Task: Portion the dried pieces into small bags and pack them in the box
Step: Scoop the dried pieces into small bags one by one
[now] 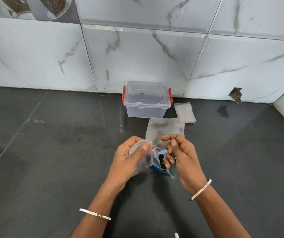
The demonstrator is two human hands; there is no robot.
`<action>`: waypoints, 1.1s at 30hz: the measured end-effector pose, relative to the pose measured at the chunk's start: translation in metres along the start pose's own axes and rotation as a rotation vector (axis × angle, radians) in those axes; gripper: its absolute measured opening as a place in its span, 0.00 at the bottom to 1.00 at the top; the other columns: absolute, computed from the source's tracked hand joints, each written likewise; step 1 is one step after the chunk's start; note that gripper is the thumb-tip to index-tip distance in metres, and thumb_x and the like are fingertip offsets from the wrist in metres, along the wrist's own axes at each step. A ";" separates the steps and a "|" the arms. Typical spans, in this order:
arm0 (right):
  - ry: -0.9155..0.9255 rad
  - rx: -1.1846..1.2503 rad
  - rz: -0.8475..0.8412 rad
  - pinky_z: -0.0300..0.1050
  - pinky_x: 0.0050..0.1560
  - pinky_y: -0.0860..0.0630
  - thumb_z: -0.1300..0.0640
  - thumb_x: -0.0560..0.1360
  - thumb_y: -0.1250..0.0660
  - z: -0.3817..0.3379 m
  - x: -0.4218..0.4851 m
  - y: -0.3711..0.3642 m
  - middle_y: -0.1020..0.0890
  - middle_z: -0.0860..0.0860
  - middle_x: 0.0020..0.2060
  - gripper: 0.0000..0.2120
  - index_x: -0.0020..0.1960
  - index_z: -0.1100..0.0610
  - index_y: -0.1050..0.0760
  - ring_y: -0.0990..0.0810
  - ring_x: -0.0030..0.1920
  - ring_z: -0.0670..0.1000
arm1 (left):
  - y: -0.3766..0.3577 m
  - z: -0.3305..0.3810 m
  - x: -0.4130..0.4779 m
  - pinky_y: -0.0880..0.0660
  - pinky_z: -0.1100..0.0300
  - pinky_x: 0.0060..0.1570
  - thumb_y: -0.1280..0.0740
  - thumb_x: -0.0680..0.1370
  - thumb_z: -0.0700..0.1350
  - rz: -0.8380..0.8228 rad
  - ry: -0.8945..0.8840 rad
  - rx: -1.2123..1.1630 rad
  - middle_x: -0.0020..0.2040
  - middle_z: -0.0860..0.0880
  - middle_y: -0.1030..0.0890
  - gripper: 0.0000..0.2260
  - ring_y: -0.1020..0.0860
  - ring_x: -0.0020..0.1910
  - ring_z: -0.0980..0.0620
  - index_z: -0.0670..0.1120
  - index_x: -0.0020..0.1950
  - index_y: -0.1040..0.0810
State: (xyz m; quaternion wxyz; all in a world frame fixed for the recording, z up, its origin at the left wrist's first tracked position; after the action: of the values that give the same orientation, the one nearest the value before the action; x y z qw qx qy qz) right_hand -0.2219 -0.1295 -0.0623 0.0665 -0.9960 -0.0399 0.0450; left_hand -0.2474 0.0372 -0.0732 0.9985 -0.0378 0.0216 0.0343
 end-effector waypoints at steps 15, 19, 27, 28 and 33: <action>0.294 -0.489 0.018 0.42 0.42 0.21 0.53 0.79 0.34 0.001 0.002 -0.018 0.17 0.47 0.38 0.08 0.46 0.56 0.20 0.19 0.42 0.48 | -0.007 -0.013 0.003 0.23 0.34 0.59 0.32 0.79 0.59 -0.058 0.014 0.070 0.49 0.42 0.12 0.17 0.15 0.53 0.37 0.48 0.54 0.12; 0.307 -0.524 0.076 0.40 0.35 0.25 0.52 0.77 0.33 0.003 0.002 -0.014 0.20 0.46 0.33 0.10 0.41 0.57 0.22 0.23 0.34 0.46 | -0.009 -0.020 0.002 0.25 0.37 0.65 0.35 0.80 0.58 -0.131 0.061 0.056 0.53 0.44 0.13 0.19 0.15 0.57 0.42 0.46 0.58 0.13; 0.354 -0.608 0.153 0.40 0.32 0.29 0.54 0.77 0.32 0.004 0.006 -0.015 0.23 0.46 0.30 0.10 0.39 0.57 0.25 0.26 0.32 0.48 | 0.014 -0.025 0.006 0.25 0.43 0.67 0.33 0.80 0.57 -0.126 0.117 0.177 0.51 0.48 0.12 0.15 0.16 0.59 0.46 0.50 0.54 0.12; 0.355 -0.618 0.154 0.41 0.33 0.29 0.54 0.77 0.31 0.006 0.007 -0.016 0.23 0.46 0.30 0.11 0.39 0.57 0.26 0.27 0.31 0.47 | 0.019 -0.025 0.006 0.25 0.45 0.68 0.33 0.80 0.55 -0.110 0.129 0.193 0.51 0.50 0.12 0.14 0.16 0.58 0.49 0.49 0.54 0.12; 0.339 -0.656 0.138 0.33 0.33 0.32 0.54 0.78 0.32 0.012 0.007 -0.026 0.25 0.44 0.30 0.11 0.38 0.54 0.28 0.27 0.34 0.46 | 0.041 -0.025 0.006 0.22 0.47 0.60 0.28 0.78 0.47 0.006 0.124 0.231 0.45 0.51 0.11 0.07 0.15 0.54 0.47 0.48 0.49 0.11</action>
State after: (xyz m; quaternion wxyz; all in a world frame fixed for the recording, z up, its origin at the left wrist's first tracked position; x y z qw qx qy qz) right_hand -0.2178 -0.1014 -0.0708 -0.2537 -0.9580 0.0264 -0.1312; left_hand -0.2456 0.0762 -0.1017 0.9928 0.0753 0.0872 0.0320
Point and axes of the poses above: each hand's wrist, its own x-axis towards the middle knuckle, its own y-axis out of the back of the hand, z = x × y, the point moved 8 cm from there along x, towards the middle knuckle
